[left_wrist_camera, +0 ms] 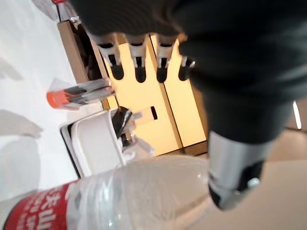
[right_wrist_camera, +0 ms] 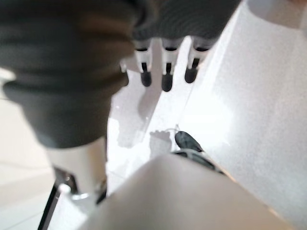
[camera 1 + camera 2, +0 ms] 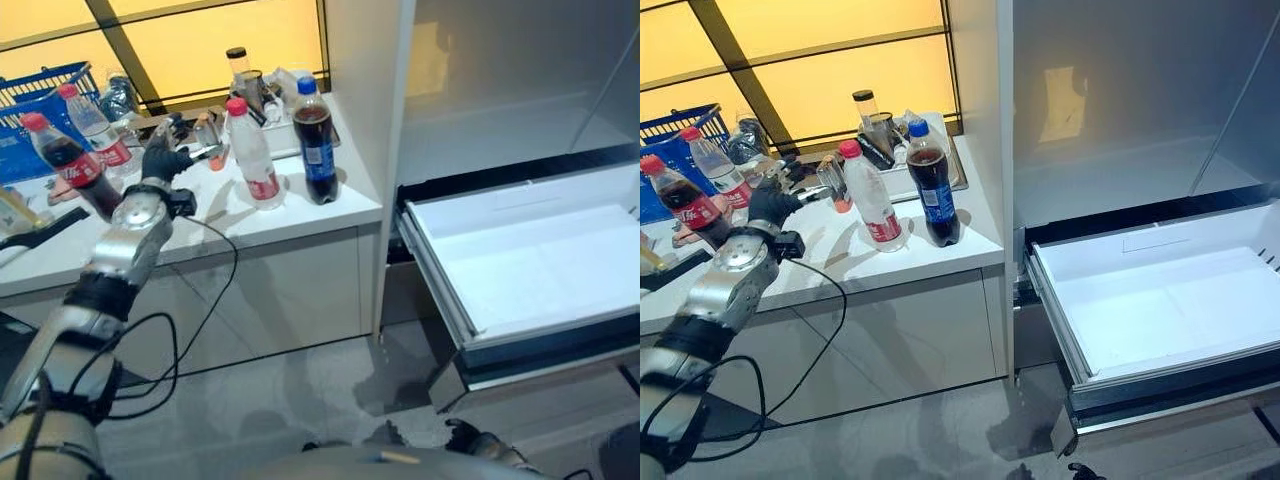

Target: Take the drinks into the refrigerator

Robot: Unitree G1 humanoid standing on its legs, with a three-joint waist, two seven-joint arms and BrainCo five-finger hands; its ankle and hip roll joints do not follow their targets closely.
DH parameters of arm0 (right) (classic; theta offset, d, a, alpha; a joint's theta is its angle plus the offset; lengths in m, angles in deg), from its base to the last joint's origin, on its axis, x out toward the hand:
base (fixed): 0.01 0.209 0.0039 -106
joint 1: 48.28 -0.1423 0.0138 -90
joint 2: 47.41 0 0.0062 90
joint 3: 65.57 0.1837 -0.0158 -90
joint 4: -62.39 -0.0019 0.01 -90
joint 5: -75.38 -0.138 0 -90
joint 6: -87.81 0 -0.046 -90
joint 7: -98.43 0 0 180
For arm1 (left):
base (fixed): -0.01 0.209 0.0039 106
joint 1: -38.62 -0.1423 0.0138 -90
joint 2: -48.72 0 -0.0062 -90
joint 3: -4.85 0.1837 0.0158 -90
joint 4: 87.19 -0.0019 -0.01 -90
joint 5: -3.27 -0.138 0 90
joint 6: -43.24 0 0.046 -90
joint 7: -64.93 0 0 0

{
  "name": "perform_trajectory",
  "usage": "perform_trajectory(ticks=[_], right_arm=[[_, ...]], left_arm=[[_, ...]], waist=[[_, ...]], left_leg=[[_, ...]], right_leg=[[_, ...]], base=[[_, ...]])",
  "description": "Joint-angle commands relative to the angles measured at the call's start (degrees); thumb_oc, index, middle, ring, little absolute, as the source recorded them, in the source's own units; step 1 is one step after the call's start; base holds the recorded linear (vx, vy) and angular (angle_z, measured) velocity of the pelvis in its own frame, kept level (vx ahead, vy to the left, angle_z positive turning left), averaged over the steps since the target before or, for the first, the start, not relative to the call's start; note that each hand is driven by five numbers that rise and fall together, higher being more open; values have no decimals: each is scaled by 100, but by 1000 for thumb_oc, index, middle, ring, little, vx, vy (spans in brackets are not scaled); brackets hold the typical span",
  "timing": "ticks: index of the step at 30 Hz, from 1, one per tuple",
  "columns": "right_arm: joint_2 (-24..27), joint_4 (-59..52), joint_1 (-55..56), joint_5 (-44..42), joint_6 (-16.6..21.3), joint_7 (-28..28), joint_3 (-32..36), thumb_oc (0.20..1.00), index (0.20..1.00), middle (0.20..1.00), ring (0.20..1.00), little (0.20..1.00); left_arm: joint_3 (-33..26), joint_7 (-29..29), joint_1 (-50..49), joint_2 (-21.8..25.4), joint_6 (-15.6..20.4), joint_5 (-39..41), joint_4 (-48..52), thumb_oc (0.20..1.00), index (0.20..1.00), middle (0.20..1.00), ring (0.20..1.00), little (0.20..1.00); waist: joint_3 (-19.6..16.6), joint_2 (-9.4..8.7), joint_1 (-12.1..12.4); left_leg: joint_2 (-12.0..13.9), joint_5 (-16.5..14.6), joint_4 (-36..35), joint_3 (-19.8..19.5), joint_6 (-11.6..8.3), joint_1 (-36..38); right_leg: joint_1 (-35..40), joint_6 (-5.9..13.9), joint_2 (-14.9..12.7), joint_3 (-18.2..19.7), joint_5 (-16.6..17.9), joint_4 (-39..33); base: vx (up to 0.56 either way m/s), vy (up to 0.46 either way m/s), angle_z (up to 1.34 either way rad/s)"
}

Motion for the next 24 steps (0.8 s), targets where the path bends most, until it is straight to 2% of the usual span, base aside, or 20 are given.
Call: perform_trajectory(ticks=[1,14,24], right_arm=[[-137,11,-206,-238,41,76,-147,1000,1000,1000,1000,1000],[-93,42,-211,-426,55,120,1,1000,1000,1000,1000,1000],[-99,-13,-319,-573,124,196,68,1000,1000,1000,1000,1000]], left_arm=[[-63,-56,1164,260,152,-146,-534,1000,1000,1000,1000,1000],[149,-466,1275,42,-65,76,-1146,1000,1000,1000,1000,1000],[-1,-406,1182,-192,-56,-16,-1425,1000,1000,1000,1000,1000]], waist=[[293,-240,-220],[465,-144,-396],[627,-150,-471]], left_leg=[[-374,-448,11,334,328,163],[-360,-423,11,529,309,90],[-348,-413,11,598,310,29]], right_leg=[[-16,413,-244,334,-169,53],[-195,408,-213,520,-124,53],[-303,393,-186,602,-95,53]], base=[[-16,2,-17],[-5,5,-11],[-5,-1,-5]])
